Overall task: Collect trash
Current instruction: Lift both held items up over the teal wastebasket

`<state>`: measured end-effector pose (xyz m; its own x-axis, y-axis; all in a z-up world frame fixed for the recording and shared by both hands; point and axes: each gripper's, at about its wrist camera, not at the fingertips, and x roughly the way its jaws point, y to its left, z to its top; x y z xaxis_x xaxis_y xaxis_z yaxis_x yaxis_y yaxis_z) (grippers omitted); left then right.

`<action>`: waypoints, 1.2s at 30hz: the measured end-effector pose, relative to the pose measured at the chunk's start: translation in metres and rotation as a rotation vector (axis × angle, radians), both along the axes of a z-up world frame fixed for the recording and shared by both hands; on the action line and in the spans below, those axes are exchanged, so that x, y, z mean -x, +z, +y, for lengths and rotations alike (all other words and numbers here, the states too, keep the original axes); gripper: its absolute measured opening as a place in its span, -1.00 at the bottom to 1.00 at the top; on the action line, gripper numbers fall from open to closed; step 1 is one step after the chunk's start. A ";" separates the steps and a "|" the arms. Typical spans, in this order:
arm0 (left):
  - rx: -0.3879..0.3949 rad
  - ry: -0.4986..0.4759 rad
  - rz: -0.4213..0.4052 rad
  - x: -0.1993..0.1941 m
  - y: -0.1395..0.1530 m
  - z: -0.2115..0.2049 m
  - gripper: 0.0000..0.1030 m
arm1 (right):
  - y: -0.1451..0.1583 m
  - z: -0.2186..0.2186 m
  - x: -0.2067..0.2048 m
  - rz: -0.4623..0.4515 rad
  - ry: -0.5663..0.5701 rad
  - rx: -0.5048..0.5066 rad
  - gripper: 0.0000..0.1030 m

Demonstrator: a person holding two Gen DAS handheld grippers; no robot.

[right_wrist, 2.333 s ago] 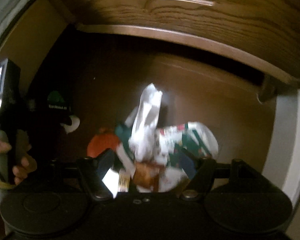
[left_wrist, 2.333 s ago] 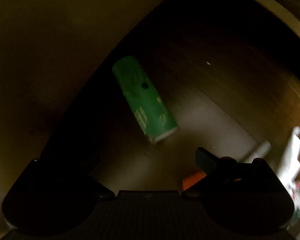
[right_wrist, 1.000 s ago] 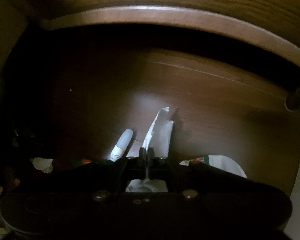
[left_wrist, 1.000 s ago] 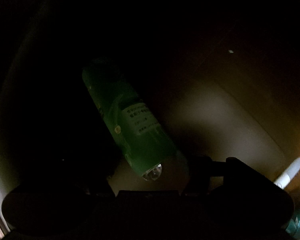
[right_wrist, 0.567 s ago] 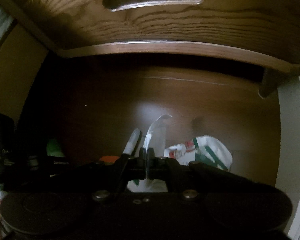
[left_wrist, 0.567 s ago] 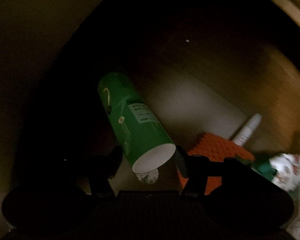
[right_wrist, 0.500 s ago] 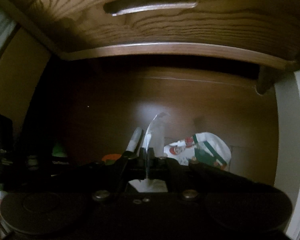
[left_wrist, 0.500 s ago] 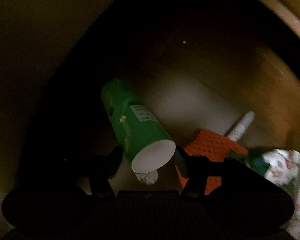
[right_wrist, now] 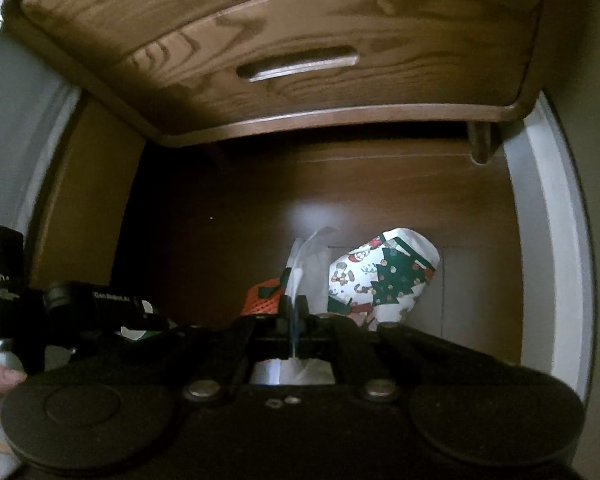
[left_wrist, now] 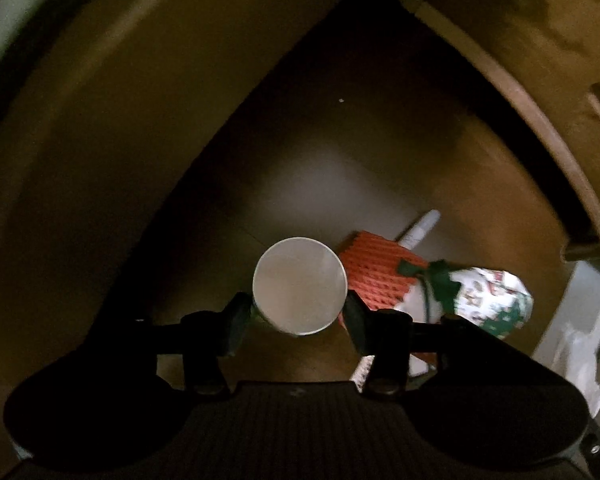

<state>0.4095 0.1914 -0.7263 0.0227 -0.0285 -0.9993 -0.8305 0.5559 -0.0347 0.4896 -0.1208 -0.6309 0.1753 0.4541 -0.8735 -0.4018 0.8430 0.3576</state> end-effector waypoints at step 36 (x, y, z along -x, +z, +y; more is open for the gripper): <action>-0.154 -0.470 -0.309 -0.089 0.537 -0.037 -0.09 | 0.485 -0.016 -0.027 -0.345 -0.047 -0.235 -1.00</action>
